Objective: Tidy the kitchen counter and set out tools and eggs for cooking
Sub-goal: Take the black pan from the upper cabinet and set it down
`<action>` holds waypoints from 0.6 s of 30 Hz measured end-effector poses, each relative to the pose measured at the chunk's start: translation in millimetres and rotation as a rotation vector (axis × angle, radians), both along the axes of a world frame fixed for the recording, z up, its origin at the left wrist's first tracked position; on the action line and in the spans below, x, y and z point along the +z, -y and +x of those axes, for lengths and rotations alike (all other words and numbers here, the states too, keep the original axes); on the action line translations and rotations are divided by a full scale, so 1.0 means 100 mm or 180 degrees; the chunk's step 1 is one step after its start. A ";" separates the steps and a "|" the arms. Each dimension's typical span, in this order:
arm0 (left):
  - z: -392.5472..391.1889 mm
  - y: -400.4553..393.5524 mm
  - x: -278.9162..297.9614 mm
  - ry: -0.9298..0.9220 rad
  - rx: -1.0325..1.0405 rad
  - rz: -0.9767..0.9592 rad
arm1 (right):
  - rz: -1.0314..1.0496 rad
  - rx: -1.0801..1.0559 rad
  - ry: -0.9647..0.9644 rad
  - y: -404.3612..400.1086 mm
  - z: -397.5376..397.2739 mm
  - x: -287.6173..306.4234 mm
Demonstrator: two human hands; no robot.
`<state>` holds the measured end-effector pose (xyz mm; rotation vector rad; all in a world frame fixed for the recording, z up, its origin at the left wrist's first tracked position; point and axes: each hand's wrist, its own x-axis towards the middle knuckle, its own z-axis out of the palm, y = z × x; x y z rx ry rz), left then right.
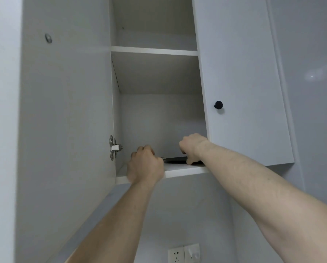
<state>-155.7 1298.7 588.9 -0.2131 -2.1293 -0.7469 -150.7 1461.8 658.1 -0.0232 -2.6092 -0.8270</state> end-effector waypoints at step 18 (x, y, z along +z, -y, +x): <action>0.00 -0.04 -0.02 -0.0226 0.0131 0.0003 | -0.0231 -0.0077 -0.0697 -0.05 -0.17 -0.11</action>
